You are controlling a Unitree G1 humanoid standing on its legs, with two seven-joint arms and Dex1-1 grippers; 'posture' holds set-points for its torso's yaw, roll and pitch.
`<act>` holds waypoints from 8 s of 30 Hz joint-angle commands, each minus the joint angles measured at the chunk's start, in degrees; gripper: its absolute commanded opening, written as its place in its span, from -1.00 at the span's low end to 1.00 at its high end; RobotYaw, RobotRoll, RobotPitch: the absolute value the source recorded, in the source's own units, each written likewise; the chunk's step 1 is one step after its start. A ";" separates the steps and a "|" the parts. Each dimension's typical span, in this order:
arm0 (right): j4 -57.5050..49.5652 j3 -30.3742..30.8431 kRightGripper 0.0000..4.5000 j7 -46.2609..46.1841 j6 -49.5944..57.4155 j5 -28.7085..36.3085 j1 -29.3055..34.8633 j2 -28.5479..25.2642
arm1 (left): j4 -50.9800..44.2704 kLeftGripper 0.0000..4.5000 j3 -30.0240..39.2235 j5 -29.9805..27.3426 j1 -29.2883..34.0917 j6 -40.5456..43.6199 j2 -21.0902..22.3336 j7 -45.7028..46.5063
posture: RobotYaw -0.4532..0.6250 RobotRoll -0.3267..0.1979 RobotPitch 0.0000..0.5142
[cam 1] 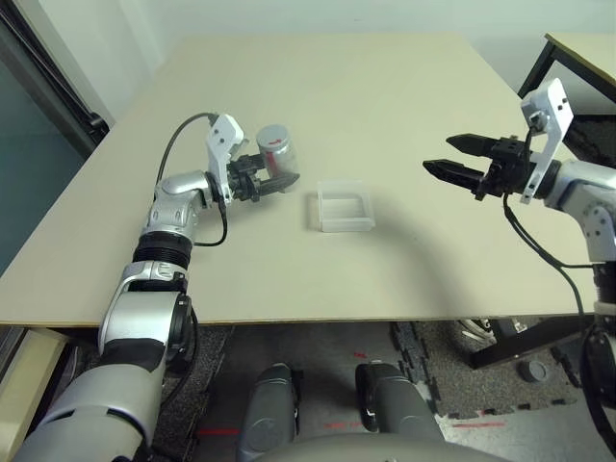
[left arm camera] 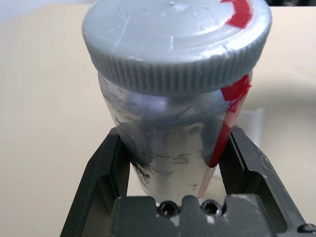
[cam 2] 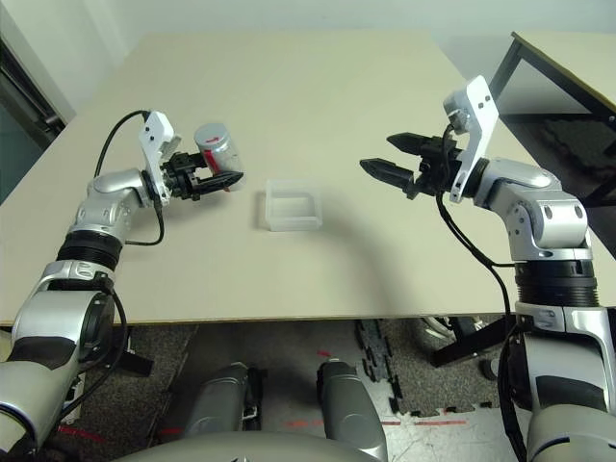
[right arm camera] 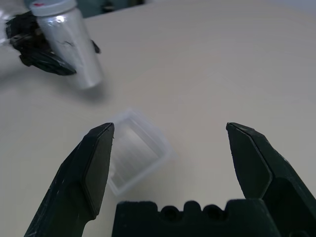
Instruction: Pour the medicine from the bottle into the box.
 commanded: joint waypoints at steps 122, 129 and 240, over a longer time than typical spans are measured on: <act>12.79 8.51 1.00 25.49 -5.98 -5.90 -18.61 11.66 | -10.01 0.23 -11.42 -2.03 -2.50 6.20 -7.04 -9.61 | -0.19 0.25 -0.64; 9.60 7.19 1.00 20.85 -4.92 -5.20 -16.22 11.00 | -9.85 0.23 -10.55 -2.30 -2.24 6.42 -7.10 -8.59 | -0.22 0.25 -0.67; 9.01 7.23 1.00 3.14 -4.66 -9.03 -12.95 5.86 | -0.71 0.23 -10.65 -1.31 -2.16 0.42 -5.34 -6.62 | -0.26 0.25 -0.70</act>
